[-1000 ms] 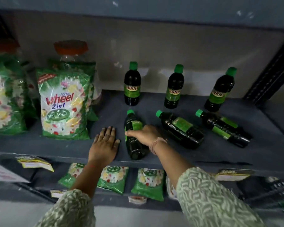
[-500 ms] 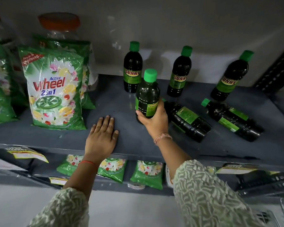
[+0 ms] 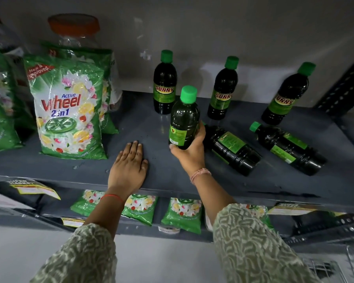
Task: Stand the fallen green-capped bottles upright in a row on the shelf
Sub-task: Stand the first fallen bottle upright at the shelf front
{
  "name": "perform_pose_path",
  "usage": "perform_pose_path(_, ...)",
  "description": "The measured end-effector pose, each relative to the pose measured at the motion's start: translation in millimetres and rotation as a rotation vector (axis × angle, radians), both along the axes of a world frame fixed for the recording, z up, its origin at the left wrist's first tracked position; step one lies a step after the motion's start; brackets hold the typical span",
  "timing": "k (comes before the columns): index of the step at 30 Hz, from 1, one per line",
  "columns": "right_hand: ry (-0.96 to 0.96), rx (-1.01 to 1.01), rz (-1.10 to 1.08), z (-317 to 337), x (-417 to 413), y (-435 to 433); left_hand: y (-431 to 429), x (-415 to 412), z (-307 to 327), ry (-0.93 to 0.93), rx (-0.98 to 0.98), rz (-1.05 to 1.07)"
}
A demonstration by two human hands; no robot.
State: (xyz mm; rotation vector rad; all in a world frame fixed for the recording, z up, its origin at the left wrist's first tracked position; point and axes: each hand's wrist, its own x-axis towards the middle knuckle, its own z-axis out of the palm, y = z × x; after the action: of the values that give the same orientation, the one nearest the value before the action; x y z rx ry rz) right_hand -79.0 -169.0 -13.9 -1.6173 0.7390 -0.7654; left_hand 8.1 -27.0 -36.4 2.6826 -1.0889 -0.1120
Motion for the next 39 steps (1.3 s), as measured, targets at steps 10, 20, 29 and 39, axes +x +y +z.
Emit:
perform_pose_path(10, 0.04, -0.013, -0.024, 0, 1, -4, 1, 1, 2, 0.028, -0.004, -0.001)
perform_pose_path(20, 0.116, -0.063, -0.03, -3, -4, -7, 2, 1, 3, 0.037, 0.0, -0.01)
perform_pose_path(29, 0.143, -0.013, 0.096, -11, -4, -19, 1, 0, 4, 0.034, -0.001, -0.011)
perform_pose_path(39, 0.269, -0.099, 0.062, -5, -28, 4, 3, -1, 5, 0.029, -0.011, -0.042)
